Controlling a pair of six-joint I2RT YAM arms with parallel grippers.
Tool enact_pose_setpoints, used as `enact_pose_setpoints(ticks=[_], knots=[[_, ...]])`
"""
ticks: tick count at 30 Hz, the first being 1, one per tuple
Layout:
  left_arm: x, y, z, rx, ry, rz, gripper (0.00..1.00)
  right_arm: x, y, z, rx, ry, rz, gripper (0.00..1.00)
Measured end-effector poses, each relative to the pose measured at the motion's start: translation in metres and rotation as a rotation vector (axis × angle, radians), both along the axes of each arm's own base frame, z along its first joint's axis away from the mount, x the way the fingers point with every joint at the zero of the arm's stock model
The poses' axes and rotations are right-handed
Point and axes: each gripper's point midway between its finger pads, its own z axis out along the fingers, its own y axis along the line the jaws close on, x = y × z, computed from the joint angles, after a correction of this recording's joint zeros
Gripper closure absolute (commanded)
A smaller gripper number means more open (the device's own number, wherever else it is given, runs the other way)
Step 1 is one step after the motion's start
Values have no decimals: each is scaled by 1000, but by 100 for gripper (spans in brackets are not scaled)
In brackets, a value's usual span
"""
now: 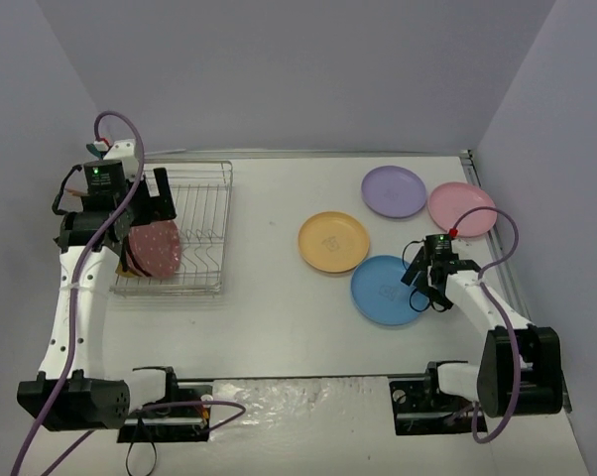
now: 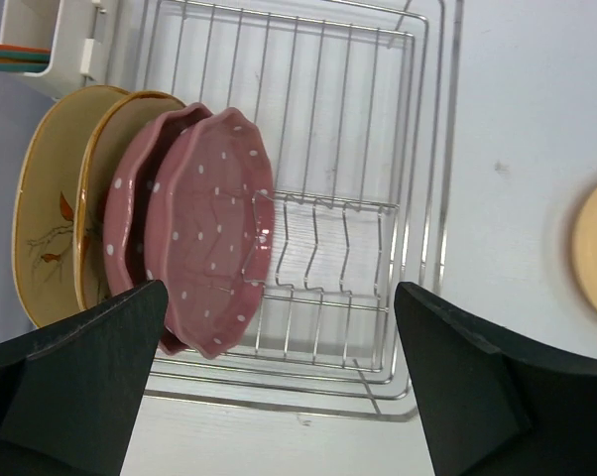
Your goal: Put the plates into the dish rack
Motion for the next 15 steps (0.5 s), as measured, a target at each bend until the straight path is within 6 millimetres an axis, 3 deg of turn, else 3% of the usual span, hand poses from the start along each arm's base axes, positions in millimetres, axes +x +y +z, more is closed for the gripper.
enact_pose_setpoints(ticks=[6,12,15], knots=[[-21,-22,4,-93,-24,-63,3,-1,8,-14,59,18,-2,51],[-34,-53,-10,-168,27,-152,3,7,17,-21,111,-3,6,88],[-40,-73,-13,-193,47,-213,3,14,24,-18,148,-37,13,100]])
